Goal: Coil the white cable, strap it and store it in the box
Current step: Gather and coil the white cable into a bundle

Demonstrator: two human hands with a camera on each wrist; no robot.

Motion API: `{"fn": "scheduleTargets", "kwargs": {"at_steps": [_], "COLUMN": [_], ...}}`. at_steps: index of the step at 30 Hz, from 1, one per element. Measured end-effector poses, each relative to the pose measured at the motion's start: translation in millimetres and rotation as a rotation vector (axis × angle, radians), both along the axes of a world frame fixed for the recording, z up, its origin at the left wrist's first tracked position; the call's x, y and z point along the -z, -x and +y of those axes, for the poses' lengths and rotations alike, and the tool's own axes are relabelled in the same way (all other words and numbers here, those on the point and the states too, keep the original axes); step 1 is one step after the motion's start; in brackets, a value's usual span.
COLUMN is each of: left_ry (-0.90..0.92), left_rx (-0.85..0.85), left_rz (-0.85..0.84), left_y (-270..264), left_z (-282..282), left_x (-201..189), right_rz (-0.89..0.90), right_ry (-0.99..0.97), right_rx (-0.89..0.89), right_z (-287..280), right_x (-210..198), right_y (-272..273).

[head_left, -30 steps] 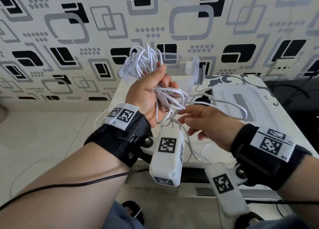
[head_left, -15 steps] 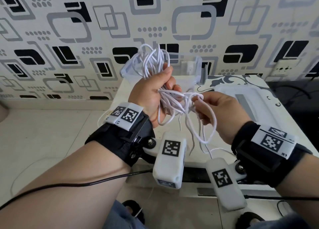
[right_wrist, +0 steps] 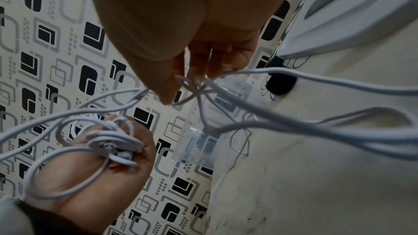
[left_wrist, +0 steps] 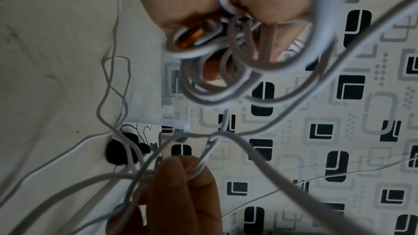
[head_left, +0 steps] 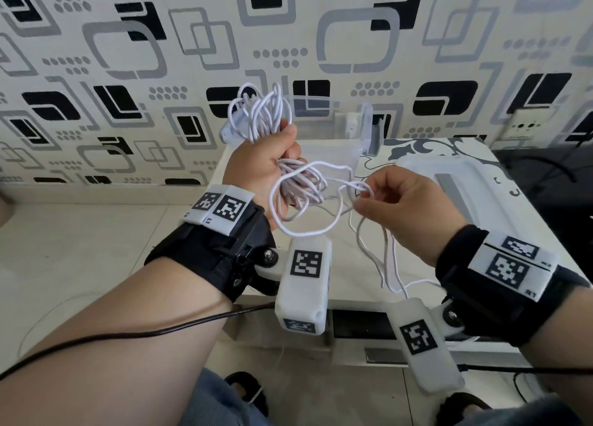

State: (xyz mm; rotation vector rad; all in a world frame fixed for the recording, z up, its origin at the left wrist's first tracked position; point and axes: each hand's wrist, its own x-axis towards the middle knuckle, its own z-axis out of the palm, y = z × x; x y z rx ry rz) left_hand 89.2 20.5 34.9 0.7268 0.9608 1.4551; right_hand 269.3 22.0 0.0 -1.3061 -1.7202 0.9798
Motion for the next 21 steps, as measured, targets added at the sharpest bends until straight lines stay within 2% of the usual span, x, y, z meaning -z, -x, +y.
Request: {"fn": "scheduleTargets", "kwargs": {"at_steps": [3, 7, 18, 21], "left_ry": [0.002, 0.001, 0.005, -0.002], "left_rx": [-0.007, -0.016, 0.05, 0.051], "left_rz": [0.033, 0.055, 0.074, 0.118], "left_y": [0.5, -1.2, -0.5, -1.7], "left_z": [0.5, -0.7, 0.0, -0.6], "left_x": [2.8, 3.4, 3.1, 4.7], "right_rz": [0.04, 0.006, -0.19, -0.146], "right_ry": [0.054, 0.098, 0.025, 0.054], "right_rx": [-0.068, -0.112, -0.143, -0.179], "right_z": [-4.2, -4.9, -0.9, -1.6], "right_x": [-4.1, -5.7, 0.4, 1.0], "right_y": [0.3, 0.4, 3.6, 2.5]}}
